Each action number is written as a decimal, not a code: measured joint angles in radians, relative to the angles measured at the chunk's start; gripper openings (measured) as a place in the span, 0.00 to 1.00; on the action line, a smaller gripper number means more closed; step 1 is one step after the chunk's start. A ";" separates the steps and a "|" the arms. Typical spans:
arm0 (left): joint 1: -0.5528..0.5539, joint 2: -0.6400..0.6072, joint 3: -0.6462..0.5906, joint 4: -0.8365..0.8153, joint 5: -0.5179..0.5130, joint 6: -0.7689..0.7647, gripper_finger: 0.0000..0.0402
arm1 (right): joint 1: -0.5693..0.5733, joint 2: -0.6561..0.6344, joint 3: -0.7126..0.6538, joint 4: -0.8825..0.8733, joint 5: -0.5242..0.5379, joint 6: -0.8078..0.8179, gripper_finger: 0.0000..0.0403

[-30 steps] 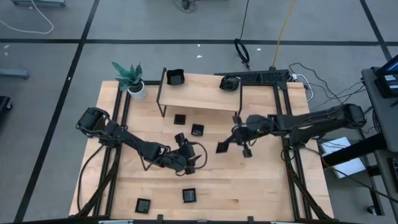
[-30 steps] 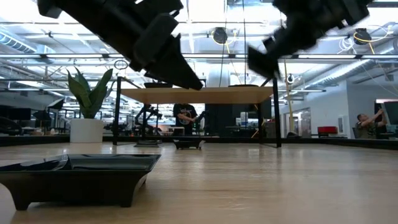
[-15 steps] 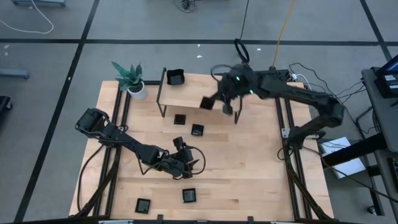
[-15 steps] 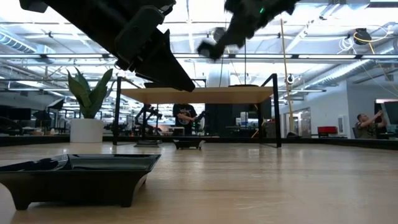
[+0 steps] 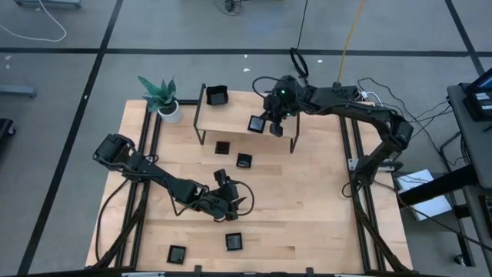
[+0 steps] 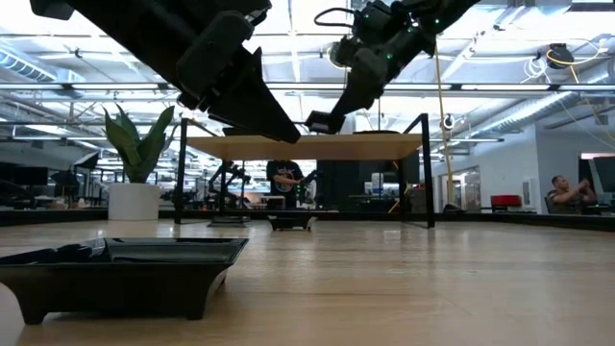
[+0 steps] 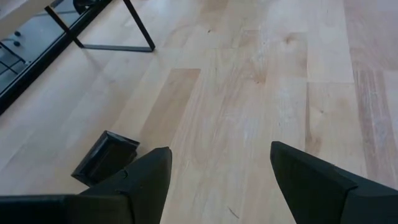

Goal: Pick & Place Mini shaped plates
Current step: Put the black square plate on the shelf, then stack the black square plate on top of the other black square plate on the shelf

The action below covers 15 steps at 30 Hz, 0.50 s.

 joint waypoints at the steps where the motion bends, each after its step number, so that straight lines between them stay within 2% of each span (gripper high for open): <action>1: 0.000 0.000 0.000 0.000 0.000 -0.004 0.68 | 0.000 0.000 -0.002 0.003 0.001 -0.002 0.00; 7: 0.000 0.000 0.000 0.010 0.002 -0.030 0.68 | 0.000 0.000 -0.003 0.012 0.087 0.004 0.04; 15: 0.003 0.000 0.000 0.007 0.026 -0.049 0.68 | 0.032 -0.025 -0.004 0.027 0.084 0.010 0.29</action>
